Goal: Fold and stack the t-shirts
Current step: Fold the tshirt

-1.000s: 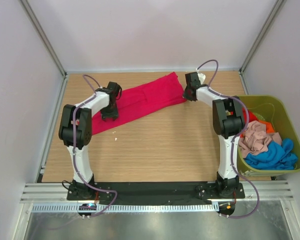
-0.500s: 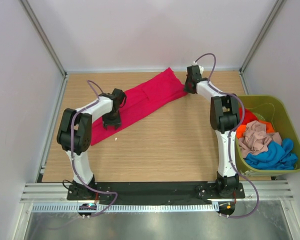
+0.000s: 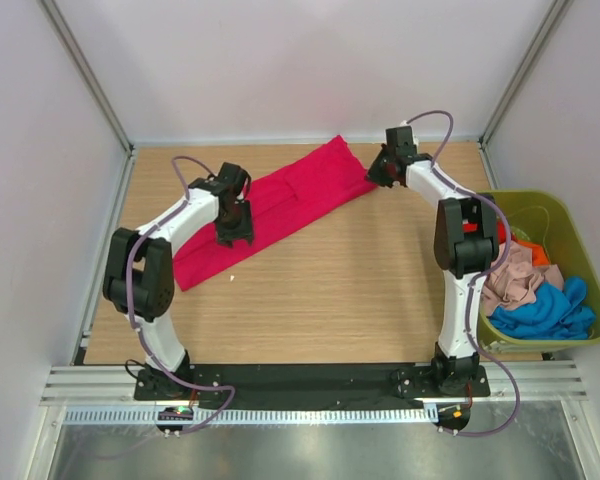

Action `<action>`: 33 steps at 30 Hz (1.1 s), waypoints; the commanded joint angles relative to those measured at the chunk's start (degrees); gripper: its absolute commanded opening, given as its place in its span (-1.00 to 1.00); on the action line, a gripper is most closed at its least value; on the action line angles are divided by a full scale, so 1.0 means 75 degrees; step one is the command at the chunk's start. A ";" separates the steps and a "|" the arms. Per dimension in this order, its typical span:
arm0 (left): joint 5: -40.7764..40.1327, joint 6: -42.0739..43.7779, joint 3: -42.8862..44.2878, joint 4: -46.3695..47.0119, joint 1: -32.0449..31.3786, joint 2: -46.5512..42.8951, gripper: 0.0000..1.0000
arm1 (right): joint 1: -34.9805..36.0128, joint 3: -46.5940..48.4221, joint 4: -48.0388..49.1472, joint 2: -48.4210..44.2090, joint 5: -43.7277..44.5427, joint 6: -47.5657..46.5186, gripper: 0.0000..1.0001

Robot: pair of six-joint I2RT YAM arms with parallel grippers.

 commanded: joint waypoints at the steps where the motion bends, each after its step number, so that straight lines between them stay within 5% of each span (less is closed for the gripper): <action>1: 0.0504 0.0285 -0.0011 0.0242 0.0000 0.0255 0.01 | 0.0155 -0.0374 0.1009 -0.0321 -0.1293 0.1127 -0.85; 9: -0.0516 0.0133 0.0048 -0.0298 0.0047 0.0911 0.01 | 0.0178 -0.1476 0.2543 0.0180 -0.1950 0.1481 -0.89; 17: -0.1922 -0.0078 -0.0361 -0.0544 0.0047 0.0936 0.02 | -0.0126 -0.2177 0.2673 0.0301 -0.1447 0.0988 -0.95; 33: -0.1209 -0.0488 -0.0749 -0.0603 -0.0082 -0.0268 0.01 | -0.0536 -0.0832 0.1631 0.0569 -0.1072 -0.0230 -0.85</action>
